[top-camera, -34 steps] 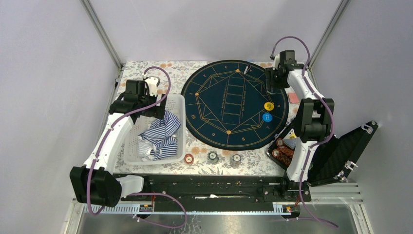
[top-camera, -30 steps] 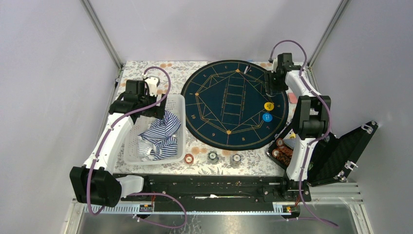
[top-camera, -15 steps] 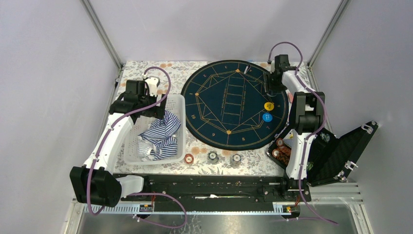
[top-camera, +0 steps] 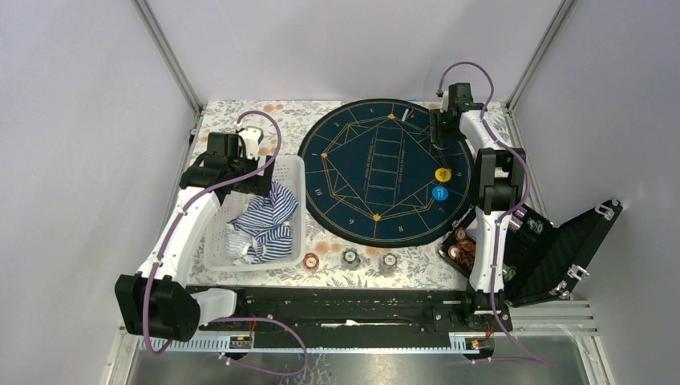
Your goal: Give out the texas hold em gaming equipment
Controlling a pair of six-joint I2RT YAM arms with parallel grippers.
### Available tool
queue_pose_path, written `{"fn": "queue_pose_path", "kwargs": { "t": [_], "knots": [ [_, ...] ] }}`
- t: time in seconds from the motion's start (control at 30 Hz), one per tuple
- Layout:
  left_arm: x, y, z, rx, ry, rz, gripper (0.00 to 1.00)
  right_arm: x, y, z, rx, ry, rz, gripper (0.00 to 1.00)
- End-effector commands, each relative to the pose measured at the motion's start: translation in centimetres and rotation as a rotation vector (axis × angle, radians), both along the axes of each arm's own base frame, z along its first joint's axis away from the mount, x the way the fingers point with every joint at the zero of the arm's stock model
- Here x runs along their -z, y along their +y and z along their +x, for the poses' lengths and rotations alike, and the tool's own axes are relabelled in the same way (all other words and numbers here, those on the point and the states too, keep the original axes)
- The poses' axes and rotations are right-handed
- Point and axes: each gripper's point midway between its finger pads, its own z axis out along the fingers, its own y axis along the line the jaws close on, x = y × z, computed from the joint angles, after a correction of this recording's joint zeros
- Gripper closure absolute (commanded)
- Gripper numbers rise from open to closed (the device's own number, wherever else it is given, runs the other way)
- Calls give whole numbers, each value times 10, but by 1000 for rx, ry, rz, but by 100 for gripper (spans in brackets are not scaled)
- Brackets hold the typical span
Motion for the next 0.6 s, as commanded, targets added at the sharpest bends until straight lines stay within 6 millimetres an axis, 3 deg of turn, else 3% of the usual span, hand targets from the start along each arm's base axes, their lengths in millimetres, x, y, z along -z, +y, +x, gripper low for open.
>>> {"fn": "queue_pose_path", "kwargs": {
  "t": [0.0, 0.43, 0.57],
  "knots": [
    [-10, 1, 3, 0, -53, -6, 1, -8, 18, 13, -21, -31, 20, 50],
    [-8, 0, 4, 6, -48, -9, 1, 8, 27, 20, -40, -25, -5, 40],
    [-8, 0, 4, 7, -45, -10, 1, 10, 34, 17, -63, -16, 8, 26]
  ]
}}
